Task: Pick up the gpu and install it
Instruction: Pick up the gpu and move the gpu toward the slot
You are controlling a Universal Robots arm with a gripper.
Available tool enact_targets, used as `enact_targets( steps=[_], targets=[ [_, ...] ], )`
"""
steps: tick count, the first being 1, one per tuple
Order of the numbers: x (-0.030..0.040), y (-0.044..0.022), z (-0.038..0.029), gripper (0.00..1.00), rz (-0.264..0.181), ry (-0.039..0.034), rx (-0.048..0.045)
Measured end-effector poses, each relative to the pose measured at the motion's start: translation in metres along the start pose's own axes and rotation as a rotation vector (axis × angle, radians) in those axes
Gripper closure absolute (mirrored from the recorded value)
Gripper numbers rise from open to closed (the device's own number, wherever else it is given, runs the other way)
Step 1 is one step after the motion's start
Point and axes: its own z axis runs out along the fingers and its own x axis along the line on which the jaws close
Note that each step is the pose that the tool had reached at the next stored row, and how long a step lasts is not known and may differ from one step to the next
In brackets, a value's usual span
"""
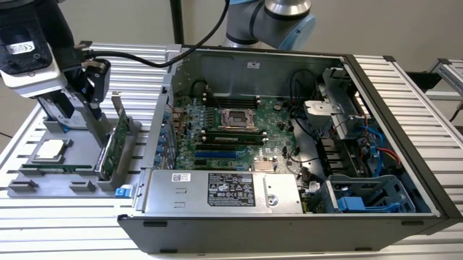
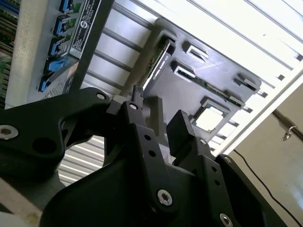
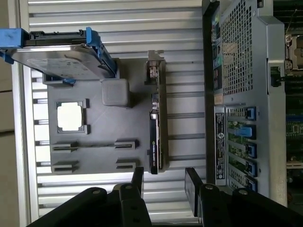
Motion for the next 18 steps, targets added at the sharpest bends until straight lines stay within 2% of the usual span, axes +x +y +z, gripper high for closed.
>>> enact_targets(
  steps=[18],
  targets=[
    [0.0002,0.0000,0.0081,0.00,0.000,0.0000,0.0001]
  ],
)
